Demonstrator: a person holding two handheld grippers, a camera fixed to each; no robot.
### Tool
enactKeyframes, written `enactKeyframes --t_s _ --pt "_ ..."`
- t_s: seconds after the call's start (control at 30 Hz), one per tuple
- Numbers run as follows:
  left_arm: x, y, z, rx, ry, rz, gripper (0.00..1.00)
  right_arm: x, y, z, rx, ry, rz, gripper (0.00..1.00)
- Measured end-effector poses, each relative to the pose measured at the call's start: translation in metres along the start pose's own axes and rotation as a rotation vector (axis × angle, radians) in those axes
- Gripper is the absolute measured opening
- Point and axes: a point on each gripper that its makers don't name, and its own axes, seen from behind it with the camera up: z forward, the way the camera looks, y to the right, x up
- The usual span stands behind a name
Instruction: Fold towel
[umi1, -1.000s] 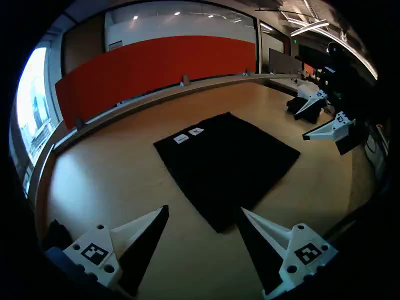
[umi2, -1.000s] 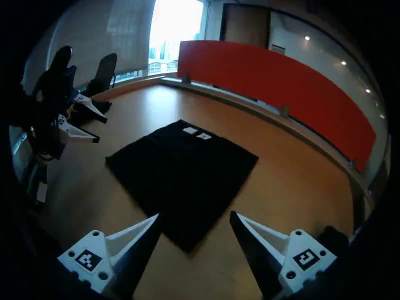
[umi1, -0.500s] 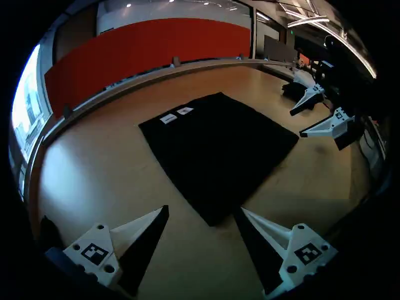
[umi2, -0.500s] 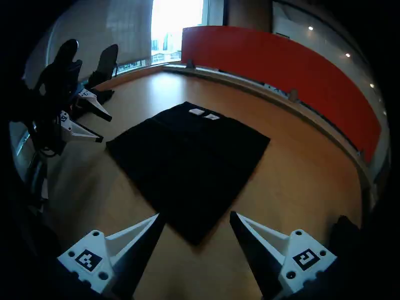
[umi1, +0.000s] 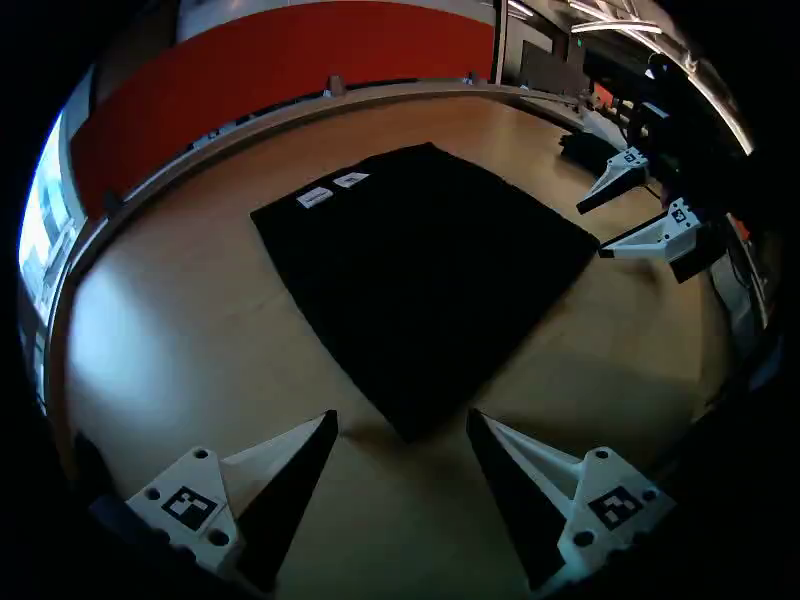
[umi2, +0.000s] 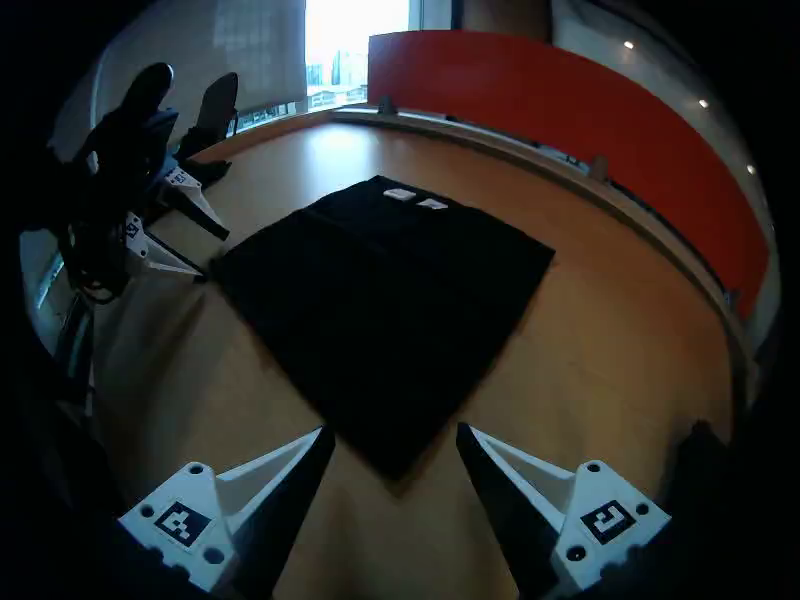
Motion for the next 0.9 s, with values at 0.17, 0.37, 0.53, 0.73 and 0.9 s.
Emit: enactKeyframes --t_s 0.17,0.37,0.53,0.73,0.9 --pt "-0.003 0.004 0.002 -0.006 -0.016 0.015 0.95 -0.004 0.0 0.001 0.006 -0.013 -0.011 0.91" --pt "-0.003 0.004 0.003 -0.005 -0.022 0.021 0.95 -0.007 0.0 0.002 0.012 -0.026 -0.017 0.87" --pt "-0.004 0.005 0.002 -0.002 -0.032 0.02 0.93 -0.011 0.001 0.002 0.02 -0.043 -0.019 0.8" --pt "-0.004 0.006 0.003 -0.003 -0.041 0.02 0.9 -0.015 -0.003 0.002 0.034 -0.056 -0.013 0.71" --pt "-0.004 0.007 0.003 -0.001 -0.045 0.016 0.87 -0.016 -0.004 0.002 0.036 -0.059 -0.007 0.64"
